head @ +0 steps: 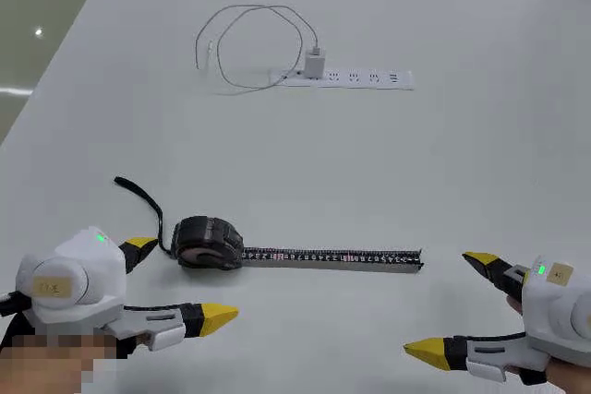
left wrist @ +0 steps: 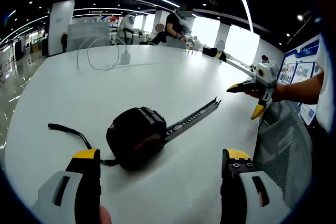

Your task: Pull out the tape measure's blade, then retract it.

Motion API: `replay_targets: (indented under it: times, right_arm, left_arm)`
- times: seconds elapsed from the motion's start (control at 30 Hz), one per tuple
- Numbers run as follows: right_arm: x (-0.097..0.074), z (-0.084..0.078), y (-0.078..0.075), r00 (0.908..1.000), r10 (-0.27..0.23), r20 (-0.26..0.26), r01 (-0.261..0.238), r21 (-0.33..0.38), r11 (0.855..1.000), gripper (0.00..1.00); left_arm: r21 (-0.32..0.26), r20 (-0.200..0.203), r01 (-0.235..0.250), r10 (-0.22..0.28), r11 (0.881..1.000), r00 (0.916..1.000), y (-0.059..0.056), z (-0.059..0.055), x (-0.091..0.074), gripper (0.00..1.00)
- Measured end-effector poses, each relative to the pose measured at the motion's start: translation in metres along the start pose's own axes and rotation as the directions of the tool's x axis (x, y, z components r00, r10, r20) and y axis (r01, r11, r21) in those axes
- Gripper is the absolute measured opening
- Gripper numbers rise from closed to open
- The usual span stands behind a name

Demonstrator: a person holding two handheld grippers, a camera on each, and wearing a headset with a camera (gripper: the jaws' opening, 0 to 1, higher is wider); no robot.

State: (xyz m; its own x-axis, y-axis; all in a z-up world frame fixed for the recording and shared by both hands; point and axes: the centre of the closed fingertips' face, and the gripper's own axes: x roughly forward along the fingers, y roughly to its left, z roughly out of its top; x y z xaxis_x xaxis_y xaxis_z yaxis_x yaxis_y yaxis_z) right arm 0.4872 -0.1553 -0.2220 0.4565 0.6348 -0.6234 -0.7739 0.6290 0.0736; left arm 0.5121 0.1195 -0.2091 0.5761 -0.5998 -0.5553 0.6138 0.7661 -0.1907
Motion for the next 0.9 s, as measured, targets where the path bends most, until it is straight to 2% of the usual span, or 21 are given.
replay_targets:
  times: [0.23,0.67,0.9]
  right_arm:
    - [0.001,0.0,-0.004,1.0,0.0,-0.003,0.0,-0.003,1.0,0.97]
    - [0.003,-0.003,-0.006,0.9999,0.004,-0.016,-0.004,-0.001,1.0,0.95]
    - [0.004,-0.003,-0.008,0.9996,0.005,-0.027,-0.005,-0.005,1.0,0.92]
  left_arm:
    - [-0.017,0.01,0.005,-0.005,1.0,0.9999,-0.001,0.004,0.008,0.94]
    - [-0.037,0.02,0.011,-0.01,0.999,0.9997,-0.004,0.005,0.013,0.93]
    - [-0.056,0.025,-0.013,0.014,0.998,0.9996,-0.003,0.006,0.015,0.93]
